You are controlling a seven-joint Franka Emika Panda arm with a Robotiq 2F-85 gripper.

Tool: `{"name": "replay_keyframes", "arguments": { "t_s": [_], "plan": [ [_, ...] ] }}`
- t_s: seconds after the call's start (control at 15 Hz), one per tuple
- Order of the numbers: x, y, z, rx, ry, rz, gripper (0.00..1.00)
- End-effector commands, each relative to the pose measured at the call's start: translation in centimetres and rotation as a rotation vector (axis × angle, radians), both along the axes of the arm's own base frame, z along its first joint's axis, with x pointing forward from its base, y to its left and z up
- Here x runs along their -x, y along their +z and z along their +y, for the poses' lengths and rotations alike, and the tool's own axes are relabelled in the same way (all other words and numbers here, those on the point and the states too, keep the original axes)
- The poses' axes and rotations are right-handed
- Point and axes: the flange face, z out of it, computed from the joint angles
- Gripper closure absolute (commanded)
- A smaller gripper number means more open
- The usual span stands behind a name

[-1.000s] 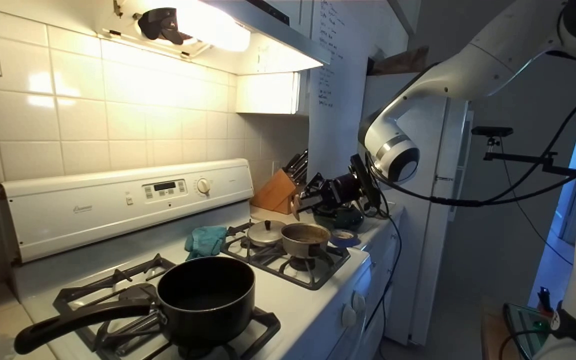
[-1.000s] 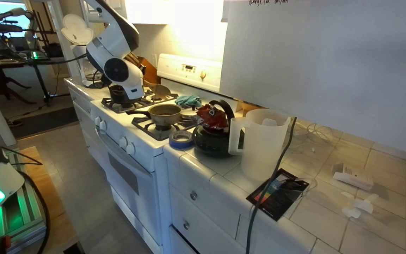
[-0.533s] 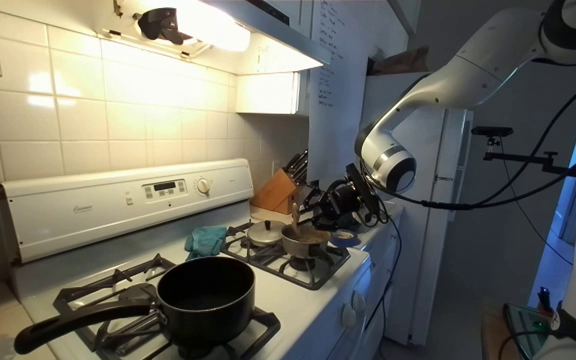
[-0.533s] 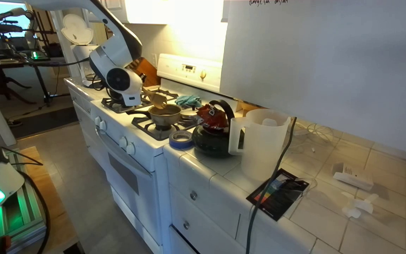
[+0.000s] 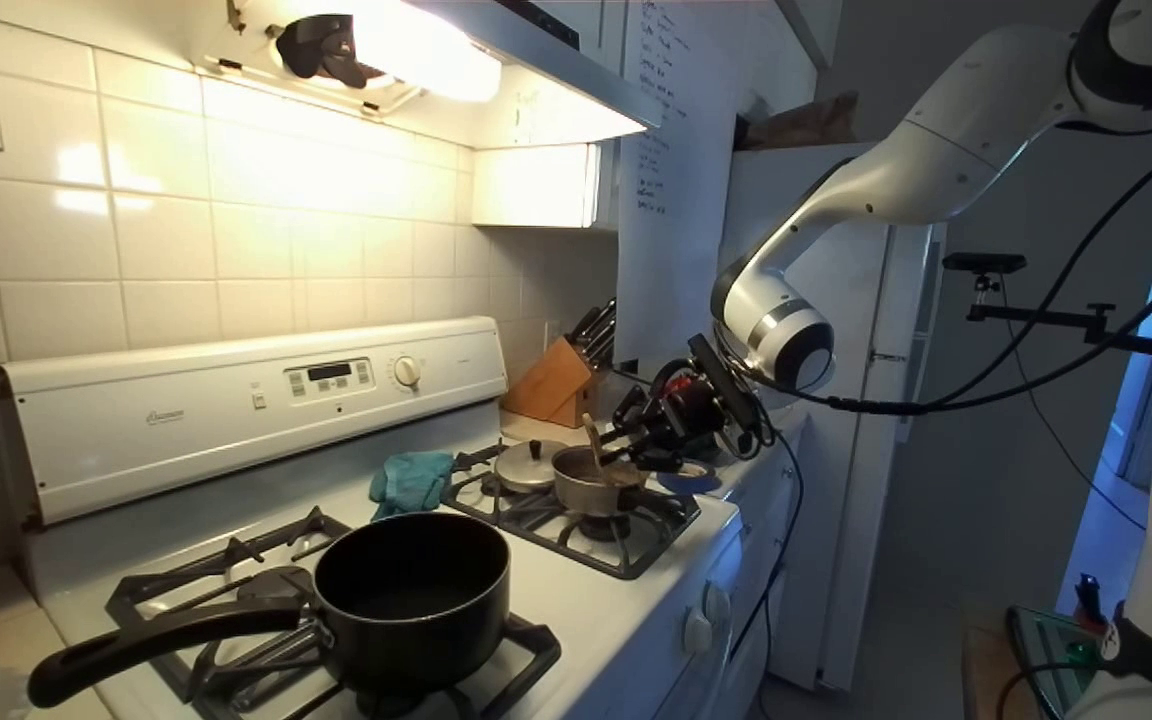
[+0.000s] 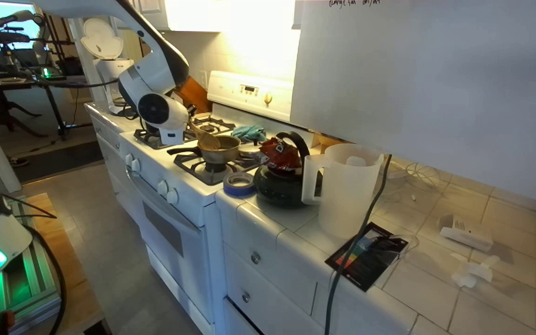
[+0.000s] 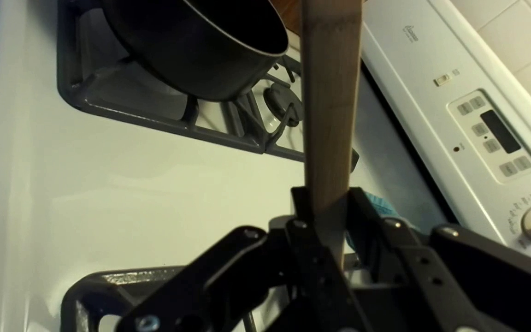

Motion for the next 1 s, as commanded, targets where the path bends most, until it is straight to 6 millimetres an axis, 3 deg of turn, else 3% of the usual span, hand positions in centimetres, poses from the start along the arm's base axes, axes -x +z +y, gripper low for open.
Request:
{"name": "replay_keyframes", "arguments": {
  "t_s": [0.0, 0.4, 0.93],
  "plan": [
    [0.9, -0.3, -1.0, 0.02, -0.077, 0.03, 0.94],
    [-0.7, -0.1, -3.7, 0.154, -0.088, -0.005, 0.94],
    [-7.5, 0.6, -5.4, 0.199, 0.041, -0.17, 0.94]
  ]
}}
